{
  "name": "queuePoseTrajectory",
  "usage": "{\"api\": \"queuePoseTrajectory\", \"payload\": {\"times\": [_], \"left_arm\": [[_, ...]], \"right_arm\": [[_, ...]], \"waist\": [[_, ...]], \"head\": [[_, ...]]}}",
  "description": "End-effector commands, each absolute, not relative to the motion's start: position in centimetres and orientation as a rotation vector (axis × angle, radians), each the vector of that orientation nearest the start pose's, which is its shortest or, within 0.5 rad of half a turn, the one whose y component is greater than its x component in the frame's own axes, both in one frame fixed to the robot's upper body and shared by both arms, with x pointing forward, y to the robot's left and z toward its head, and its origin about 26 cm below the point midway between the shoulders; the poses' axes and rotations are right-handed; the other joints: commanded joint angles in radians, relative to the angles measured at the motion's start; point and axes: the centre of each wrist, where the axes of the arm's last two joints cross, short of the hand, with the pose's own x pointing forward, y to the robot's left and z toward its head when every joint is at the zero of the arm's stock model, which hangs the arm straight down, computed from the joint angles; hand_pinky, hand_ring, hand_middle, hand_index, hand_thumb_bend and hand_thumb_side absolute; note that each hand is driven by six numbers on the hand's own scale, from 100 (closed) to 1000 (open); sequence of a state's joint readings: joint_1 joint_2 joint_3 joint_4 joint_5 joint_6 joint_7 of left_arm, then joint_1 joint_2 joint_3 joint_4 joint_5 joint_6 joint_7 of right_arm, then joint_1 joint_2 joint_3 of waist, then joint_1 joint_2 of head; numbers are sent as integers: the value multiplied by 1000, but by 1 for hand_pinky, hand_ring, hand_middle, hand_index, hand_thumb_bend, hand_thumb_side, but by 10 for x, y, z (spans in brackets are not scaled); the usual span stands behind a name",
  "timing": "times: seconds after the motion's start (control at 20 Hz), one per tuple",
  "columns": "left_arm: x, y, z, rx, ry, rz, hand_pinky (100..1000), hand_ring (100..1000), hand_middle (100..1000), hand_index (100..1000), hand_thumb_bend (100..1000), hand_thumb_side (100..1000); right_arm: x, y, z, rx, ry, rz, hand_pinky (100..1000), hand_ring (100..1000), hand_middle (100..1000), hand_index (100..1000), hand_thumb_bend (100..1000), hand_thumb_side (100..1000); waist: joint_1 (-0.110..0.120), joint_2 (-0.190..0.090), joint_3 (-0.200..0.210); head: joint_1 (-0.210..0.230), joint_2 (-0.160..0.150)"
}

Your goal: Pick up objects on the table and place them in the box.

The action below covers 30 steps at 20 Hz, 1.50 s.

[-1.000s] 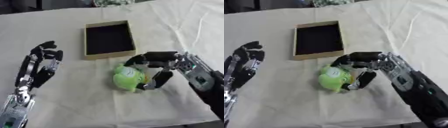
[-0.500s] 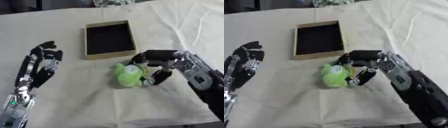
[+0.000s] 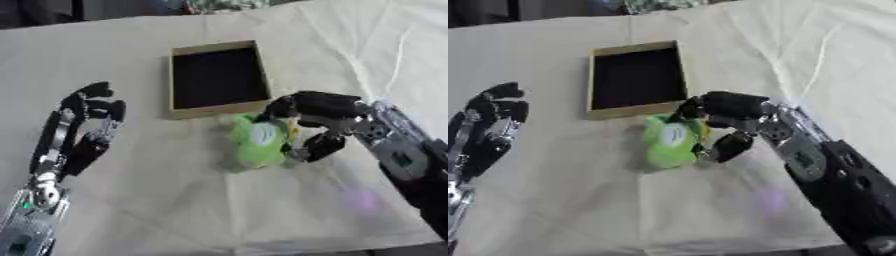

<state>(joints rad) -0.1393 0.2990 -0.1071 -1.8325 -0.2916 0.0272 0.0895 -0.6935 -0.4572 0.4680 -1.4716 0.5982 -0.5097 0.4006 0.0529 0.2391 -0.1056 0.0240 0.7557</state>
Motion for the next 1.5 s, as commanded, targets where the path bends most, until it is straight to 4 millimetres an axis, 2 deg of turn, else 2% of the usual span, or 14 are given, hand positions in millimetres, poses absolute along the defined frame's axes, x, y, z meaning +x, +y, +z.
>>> {"api": "queuePoseTrajectory", "payload": {"times": [0.05,0.45,0.65,0.95,1.15,1.3,1.5], "left_arm": [[297,258,112,454,-1948,-487,708,718,735,863,380,738],[298,258,113,454,-1952,-489,708,718,734,863,378,739],[299,255,115,444,-1966,-490,708,719,734,863,384,749],[302,250,124,431,-1998,-498,709,719,734,864,379,736],[302,248,126,427,-2005,-502,709,719,734,864,380,735],[304,242,132,404,-2032,-516,709,719,734,864,381,734],[305,237,137,376,-2049,-533,709,719,734,864,382,734]], "right_arm": [[387,-188,197,476,2392,-2354,770,627,445,552,100,100],[381,-195,246,563,2355,-2293,787,640,457,567,100,100],[386,-200,261,606,2364,-2289,784,638,458,570,100,100],[401,-209,271,701,2369,-2319,792,645,465,580,100,100],[409,-212,271,733,2361,-2326,794,646,466,581,100,100],[419,-216,276,820,2378,-2347,795,646,467,584,100,100],[435,-216,270,893,2403,-2378,794,645,469,586,100,100]], "waist": [[-5,-17,-1],[-11,-19,3],[-11,-19,15],[-9,-19,48],[-8,-18,57],[-5,-15,97],[-2,-13,131]], "head": [[4,4],[7,0],[0,-1],[-21,1],[-27,2],[-62,-1],[-90,-3]]}}
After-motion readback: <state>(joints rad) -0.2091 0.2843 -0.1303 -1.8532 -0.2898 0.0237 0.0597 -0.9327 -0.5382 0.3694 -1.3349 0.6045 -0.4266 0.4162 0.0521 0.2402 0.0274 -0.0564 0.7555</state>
